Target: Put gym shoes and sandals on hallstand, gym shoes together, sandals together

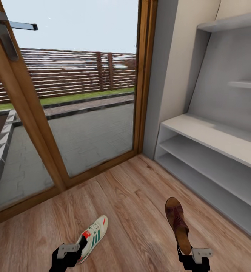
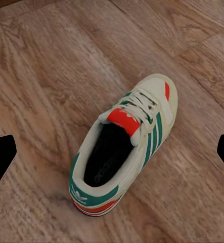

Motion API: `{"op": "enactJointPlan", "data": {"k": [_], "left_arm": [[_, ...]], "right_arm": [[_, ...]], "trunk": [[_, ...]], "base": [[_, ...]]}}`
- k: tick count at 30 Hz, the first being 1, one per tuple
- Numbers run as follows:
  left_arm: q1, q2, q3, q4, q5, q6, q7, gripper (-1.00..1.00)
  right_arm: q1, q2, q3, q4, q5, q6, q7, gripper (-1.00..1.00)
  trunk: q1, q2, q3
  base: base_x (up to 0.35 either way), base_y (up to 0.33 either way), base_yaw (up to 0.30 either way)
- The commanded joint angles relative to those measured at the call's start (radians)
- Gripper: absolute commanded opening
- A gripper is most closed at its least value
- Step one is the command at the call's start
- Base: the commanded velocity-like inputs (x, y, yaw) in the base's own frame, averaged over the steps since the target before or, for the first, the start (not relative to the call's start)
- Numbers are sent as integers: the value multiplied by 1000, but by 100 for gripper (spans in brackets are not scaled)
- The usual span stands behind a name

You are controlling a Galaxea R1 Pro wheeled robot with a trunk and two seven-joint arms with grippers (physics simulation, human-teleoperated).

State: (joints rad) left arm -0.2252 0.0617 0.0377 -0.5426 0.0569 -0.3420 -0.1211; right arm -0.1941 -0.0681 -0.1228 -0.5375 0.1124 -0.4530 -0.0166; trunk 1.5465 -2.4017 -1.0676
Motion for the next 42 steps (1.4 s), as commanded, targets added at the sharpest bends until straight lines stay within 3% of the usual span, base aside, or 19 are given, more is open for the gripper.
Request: {"op": "enactJointPlan", "data": {"k": [1,9,26,42], "left_arm": [[0,0,4,1,6,-2,-9,100],[0,0,4,1,6,-3,-9,100],[0,0,4,0,6,-3,-9,100],[0,1,4,0,6,-3,-9,100]], "right_arm": [[-1,1,-4,1,7,-3,0,-100],[-1,1,-3,-1,6,-3,0,-100],[-1,1,-3,-2,6,-3,0,-100],[-1,1,-3,-1,6,-3,0,-100]], "trunk": [[0,0,0],[0,0,2],[0,0,2],[0,0,2]], "base": [[9,122,-241],[3,44,-146],[0,3,-4],[0,123,0]]}}
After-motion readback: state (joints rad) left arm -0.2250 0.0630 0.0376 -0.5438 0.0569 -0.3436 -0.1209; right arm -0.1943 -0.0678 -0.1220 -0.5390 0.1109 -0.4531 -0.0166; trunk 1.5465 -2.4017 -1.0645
